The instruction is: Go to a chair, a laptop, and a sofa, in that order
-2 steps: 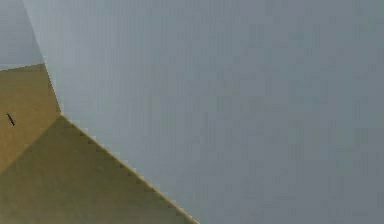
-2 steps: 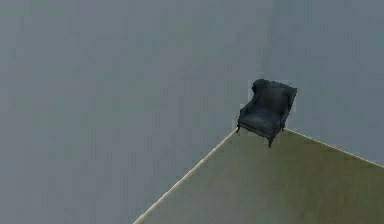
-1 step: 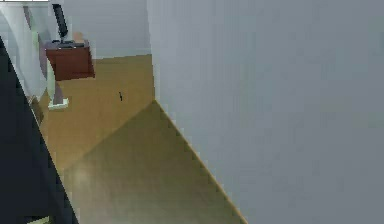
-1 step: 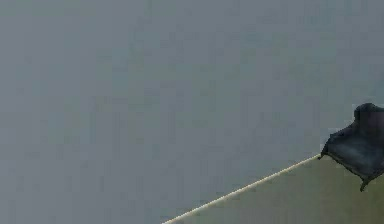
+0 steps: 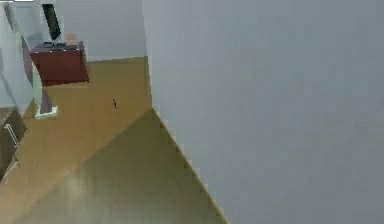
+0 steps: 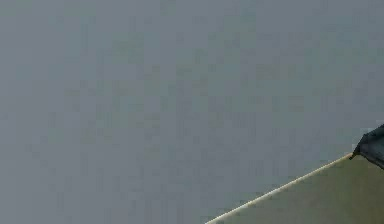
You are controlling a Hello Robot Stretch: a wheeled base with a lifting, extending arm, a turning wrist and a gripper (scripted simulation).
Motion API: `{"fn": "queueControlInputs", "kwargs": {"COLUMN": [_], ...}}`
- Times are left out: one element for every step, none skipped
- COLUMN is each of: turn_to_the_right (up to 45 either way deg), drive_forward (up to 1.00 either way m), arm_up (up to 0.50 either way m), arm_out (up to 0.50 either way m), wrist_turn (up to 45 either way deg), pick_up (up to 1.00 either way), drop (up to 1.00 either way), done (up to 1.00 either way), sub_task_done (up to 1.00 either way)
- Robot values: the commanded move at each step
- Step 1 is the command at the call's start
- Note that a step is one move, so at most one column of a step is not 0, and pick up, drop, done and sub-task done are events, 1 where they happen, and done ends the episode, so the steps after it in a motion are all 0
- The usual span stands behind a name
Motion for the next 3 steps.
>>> {"fn": "queueControlInputs", "kwargs": {"turn_to_the_right": [-12.0,-3.0,45.0], "drive_forward": [0.0,0.0,0.0], "arm_up": [0.0,0.0,0.0], "arm_out": [0.0,0.0,0.0], "wrist_turn": [0.0,0.0,0.0], "pick_up": [0.0,0.0,0.0], "drop": [0.0,0.0,0.0], "done": [0.0,0.0,0.0], "sub_task_done": [0.0,0.0,0.0]}}
